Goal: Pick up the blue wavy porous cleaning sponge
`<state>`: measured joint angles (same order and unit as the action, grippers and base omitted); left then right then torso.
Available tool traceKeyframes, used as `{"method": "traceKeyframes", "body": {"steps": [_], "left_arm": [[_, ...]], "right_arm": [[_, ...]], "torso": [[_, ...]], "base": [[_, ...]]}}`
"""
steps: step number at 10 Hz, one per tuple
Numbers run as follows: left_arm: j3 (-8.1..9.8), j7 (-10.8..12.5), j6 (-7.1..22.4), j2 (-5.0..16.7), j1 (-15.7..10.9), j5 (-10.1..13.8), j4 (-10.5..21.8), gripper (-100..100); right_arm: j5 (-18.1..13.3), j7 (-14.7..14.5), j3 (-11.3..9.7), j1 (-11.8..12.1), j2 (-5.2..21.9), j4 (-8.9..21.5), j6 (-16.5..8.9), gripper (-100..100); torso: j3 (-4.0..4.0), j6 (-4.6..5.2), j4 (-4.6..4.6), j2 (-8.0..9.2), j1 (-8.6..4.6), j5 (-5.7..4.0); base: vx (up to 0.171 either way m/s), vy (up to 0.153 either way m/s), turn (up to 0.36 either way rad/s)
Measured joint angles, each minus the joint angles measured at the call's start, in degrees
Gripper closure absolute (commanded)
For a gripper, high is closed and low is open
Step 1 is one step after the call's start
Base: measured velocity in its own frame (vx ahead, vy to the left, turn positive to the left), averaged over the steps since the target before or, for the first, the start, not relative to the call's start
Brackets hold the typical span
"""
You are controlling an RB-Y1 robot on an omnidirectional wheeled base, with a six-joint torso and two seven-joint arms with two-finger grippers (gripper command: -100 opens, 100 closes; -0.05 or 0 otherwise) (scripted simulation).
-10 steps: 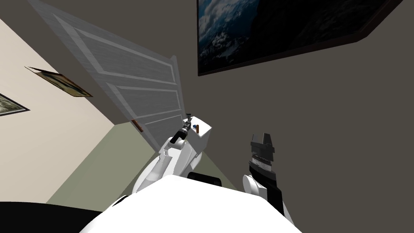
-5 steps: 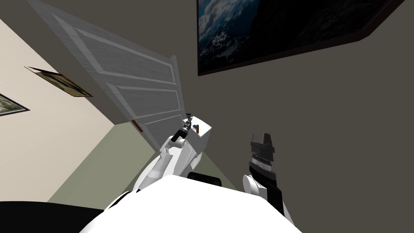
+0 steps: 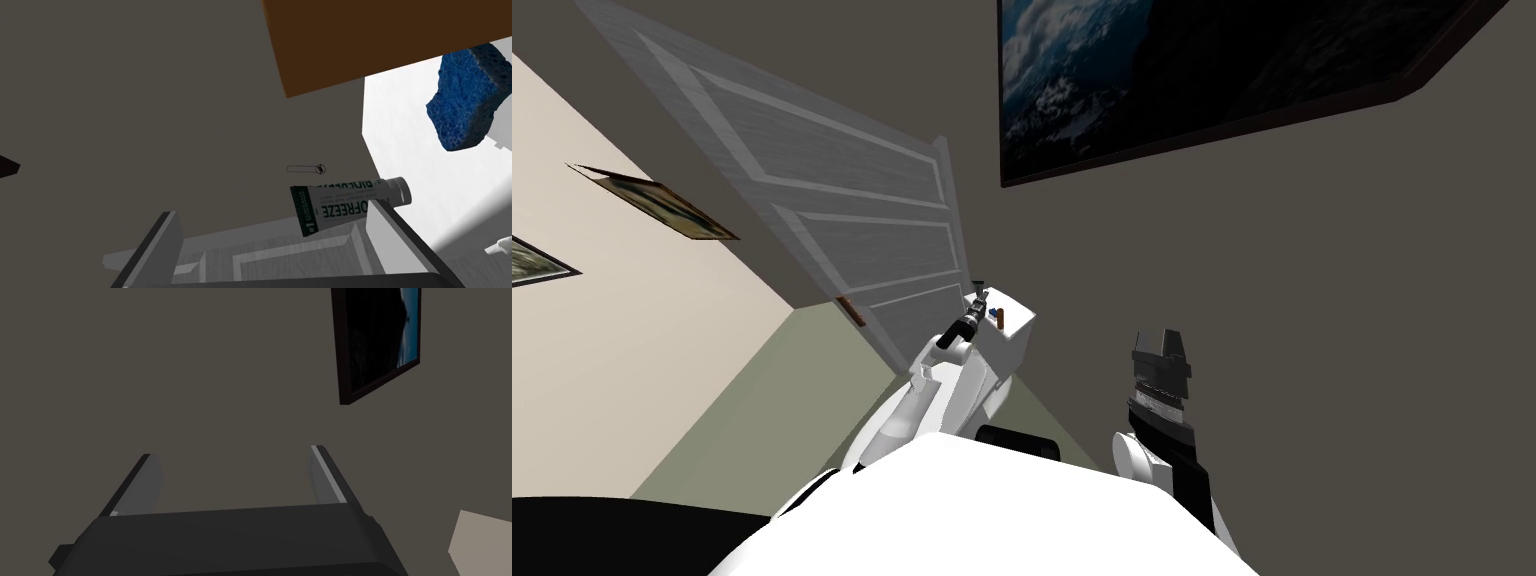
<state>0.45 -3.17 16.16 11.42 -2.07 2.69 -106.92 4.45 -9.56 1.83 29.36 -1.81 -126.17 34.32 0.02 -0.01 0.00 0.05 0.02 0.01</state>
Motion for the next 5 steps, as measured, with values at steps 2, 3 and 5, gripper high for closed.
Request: {"method": "traceKeyframes", "body": {"steps": [2,3,5], "left_arm": [[-0.57,0.7,2.8,-0.1,-2.3,0.9,1.4,-100],[-0.91,1.2,4.6,-0.1,-3.5,1.4,2.0,-100],[-1.62,1.9,6.9,-0.6,-5.5,2.1,3.5,-100]], "right_arm": [[0.0,0.0,0.0,0.0,0.0,0.0,0.0,0],[0.0,0.0,0.0,0.0,0.0,0.0,0.0,0],[0.0,0.0,0.0,0.0,0.0,0.0,0.0,0]], "torso": [[0.02,0.00,0.01,0.04,0.03,0.01],[0.01,0.00,0.01,0.02,0.02,0.00],[0.09,-0.03,0.03,0.17,0.10,0.02]], "base": [[-0.021,0.019,-0.036],[-0.030,0.022,-0.022],[-0.056,0.038,-0.007]]}}
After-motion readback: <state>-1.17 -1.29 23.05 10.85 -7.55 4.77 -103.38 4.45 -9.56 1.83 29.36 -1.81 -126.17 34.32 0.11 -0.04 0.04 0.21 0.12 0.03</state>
